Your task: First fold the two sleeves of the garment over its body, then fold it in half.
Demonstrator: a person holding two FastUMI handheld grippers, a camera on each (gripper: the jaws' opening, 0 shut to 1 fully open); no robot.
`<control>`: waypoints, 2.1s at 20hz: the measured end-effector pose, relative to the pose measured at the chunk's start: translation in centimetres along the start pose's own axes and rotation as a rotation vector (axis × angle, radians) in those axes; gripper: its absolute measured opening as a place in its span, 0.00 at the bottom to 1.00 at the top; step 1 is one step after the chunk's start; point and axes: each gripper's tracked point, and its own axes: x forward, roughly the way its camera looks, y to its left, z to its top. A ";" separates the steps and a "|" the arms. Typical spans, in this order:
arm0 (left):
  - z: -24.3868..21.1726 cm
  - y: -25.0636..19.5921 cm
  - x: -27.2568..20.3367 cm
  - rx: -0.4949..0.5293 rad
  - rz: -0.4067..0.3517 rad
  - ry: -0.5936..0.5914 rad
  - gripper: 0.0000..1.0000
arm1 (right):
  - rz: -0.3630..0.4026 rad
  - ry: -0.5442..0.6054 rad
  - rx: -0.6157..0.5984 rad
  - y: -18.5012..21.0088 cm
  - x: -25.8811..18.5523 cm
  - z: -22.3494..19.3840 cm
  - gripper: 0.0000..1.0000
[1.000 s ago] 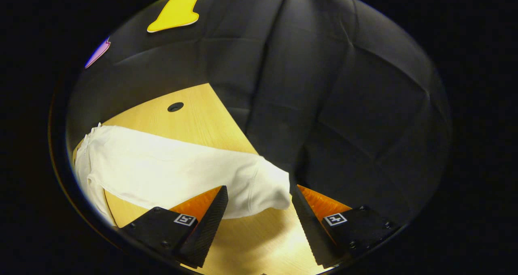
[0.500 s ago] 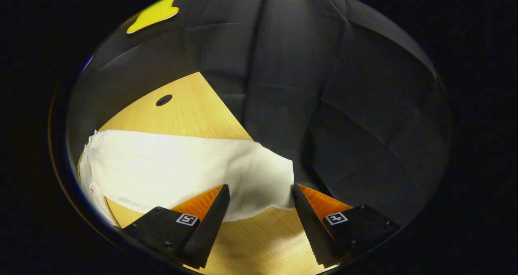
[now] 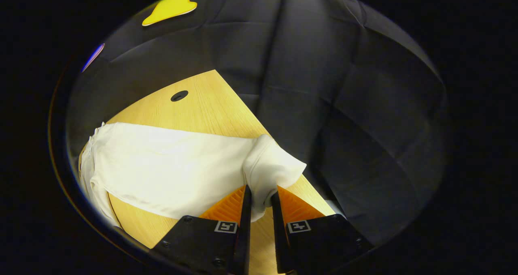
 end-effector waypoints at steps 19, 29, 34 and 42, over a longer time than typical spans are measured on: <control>-0.8 6.6 -1.1 -0.020 0.021 -0.008 0.95 | 0.115 -0.235 -0.227 9.6 -9.6 12.5 0.11; -1.9 14.9 -3.7 -0.030 0.109 -0.021 0.95 | 0.301 -0.418 -0.427 25.8 -17.9 20.0 0.11; -2.7 18.1 -4.5 -0.076 0.170 -0.015 0.92 | 0.451 -0.424 -0.475 37.5 -20.3 19.1 0.11; -4.4 22.7 -6.6 -0.085 0.260 0.001 0.95 | 0.648 -0.377 -0.591 54.8 -22.1 12.8 0.11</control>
